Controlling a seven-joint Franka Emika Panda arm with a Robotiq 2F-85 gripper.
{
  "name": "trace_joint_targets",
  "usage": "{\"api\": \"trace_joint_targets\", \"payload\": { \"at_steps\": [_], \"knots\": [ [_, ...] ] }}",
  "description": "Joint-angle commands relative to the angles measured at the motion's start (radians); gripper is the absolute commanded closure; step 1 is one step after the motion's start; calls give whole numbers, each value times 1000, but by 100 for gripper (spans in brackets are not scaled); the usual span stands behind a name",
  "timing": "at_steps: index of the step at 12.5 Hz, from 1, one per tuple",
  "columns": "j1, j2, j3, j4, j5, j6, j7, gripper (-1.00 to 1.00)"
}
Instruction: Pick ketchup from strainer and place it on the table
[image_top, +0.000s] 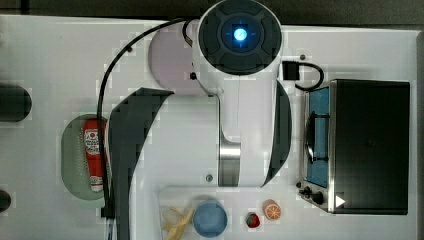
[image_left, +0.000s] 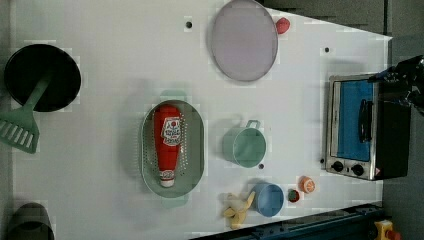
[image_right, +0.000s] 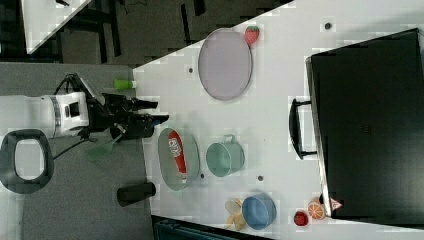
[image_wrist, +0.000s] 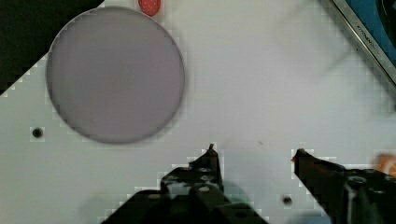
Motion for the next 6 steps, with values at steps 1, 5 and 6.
{"api": "trace_joint_targets", "payload": {
  "at_steps": [1,5,6],
  "knots": [
    [-95,-196,93,-73,40,-142,78,-60],
    [-62,-171,187,-73,42,-74,78,-100],
    [-54,-159,226,-73,42,-53,78,-100]
  ]
}}
